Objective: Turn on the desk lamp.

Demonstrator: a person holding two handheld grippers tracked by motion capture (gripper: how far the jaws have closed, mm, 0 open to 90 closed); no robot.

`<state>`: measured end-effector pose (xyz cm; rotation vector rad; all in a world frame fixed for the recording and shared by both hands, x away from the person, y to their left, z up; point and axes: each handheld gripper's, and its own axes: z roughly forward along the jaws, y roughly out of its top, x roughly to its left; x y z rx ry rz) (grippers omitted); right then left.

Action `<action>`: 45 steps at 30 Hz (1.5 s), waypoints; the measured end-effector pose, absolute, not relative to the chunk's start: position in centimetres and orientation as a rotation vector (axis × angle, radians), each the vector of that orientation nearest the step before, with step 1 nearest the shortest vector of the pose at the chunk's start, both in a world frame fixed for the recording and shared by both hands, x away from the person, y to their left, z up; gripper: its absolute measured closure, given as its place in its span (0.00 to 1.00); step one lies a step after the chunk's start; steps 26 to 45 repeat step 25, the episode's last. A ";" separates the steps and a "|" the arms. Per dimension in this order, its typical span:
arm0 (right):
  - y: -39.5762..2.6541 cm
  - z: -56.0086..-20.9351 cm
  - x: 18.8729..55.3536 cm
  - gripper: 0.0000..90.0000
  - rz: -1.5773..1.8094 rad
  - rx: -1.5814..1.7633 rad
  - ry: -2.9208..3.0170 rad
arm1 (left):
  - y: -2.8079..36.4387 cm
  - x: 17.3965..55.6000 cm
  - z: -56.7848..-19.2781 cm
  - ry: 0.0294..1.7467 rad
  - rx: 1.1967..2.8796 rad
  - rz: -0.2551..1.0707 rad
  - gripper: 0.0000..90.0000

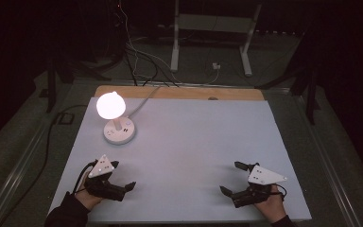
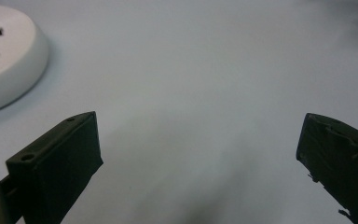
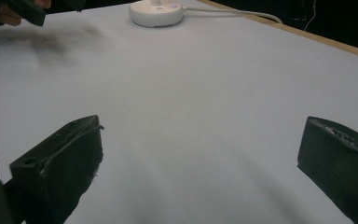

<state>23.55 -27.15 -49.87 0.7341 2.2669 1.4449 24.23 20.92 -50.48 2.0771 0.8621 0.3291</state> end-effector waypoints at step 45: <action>-27.2 -49.8 23.6 0.00 1.460 0.736 2.273 | 21.4 24.2 -52.1 0.826 2.133 0.302 0.00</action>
